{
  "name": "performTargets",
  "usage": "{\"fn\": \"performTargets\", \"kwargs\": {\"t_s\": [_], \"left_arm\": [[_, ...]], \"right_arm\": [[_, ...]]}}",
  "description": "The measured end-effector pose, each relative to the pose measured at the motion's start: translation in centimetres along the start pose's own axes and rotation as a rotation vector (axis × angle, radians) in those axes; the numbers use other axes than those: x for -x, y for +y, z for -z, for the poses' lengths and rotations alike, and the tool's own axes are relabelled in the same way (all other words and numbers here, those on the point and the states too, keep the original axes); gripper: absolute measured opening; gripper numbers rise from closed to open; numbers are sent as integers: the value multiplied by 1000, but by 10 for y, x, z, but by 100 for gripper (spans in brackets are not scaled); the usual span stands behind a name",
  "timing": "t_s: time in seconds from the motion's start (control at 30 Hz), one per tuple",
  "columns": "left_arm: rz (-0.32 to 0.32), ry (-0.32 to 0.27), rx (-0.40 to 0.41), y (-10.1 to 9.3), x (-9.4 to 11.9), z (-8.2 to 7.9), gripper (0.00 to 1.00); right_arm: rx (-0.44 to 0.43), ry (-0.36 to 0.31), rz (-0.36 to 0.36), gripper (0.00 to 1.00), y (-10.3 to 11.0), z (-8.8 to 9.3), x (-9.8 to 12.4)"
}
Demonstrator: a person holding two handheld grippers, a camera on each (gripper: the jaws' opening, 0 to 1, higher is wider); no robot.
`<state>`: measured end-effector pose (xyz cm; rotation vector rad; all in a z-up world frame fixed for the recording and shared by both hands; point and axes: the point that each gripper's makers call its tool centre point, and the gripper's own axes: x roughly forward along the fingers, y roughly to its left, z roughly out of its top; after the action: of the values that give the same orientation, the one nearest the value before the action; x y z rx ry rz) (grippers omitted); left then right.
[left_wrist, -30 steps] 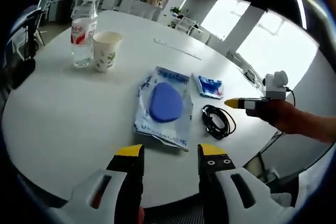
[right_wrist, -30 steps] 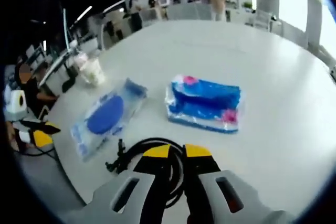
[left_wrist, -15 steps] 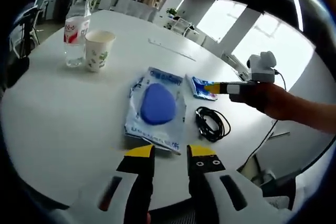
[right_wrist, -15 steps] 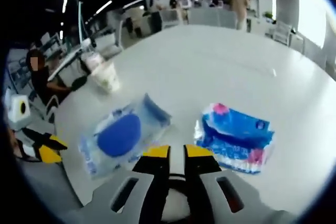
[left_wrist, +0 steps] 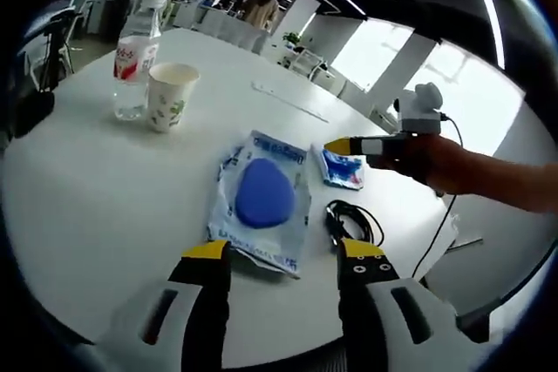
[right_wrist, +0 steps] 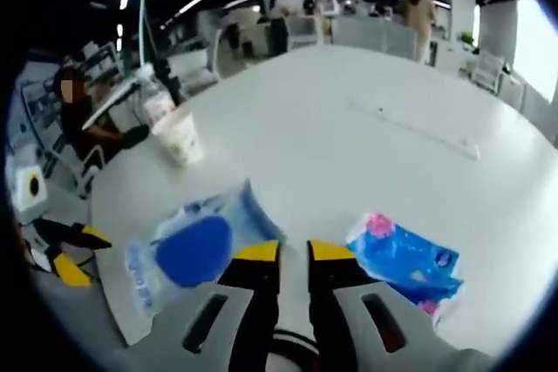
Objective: Arrange the tabletop items into an orderly group along one side of the table until the central work area is clear of visible clutter.
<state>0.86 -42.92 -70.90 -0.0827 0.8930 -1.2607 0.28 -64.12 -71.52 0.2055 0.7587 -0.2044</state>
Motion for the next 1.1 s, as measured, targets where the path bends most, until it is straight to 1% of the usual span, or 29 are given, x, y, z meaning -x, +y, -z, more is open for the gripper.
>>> {"fn": "performTargets", "kwargs": {"t_s": [0.07,0.17,0.23,0.33,0.4,0.53,0.6,0.67,0.7,0.73,0.83,0.97,1.1], "left_arm": [[-5,15,18,2,-2,4,55],[-13,46,24,3,-5,11,54],[-20,58,31,4,-7,14,50],[-29,66,37,4,-9,15,42],[-33,85,42,4,-11,17,43],[-28,92,55,2,-16,17,40],[-29,100,62,2,-19,19,41],[-34,99,75,3,-20,20,42],[-42,122,78,4,-21,24,43],[-43,132,77,4,-21,26,43],[-47,144,94,5,-22,28,40],[-53,149,143,9,-23,31,35],[-61,156,148,10,-24,32,32]], "right_arm": [[15,6,-7,9,1,0,-4],[29,21,-24,13,1,1,-10],[46,32,-33,15,1,0,-14],[60,50,-51,18,1,0,-20],[64,57,-58,19,1,-1,-23],[76,67,-75,20,3,-5,-29],[78,74,-89,21,6,-5,-33],[92,83,-99,21,9,-4,-36],[101,86,-105,21,11,-4,-38],[105,89,-110,21,12,-3,-39],[121,97,-117,20,15,-2,-43],[125,106,-122,20,16,-1,-45],[126,119,-121,19,16,3,-47]]}}
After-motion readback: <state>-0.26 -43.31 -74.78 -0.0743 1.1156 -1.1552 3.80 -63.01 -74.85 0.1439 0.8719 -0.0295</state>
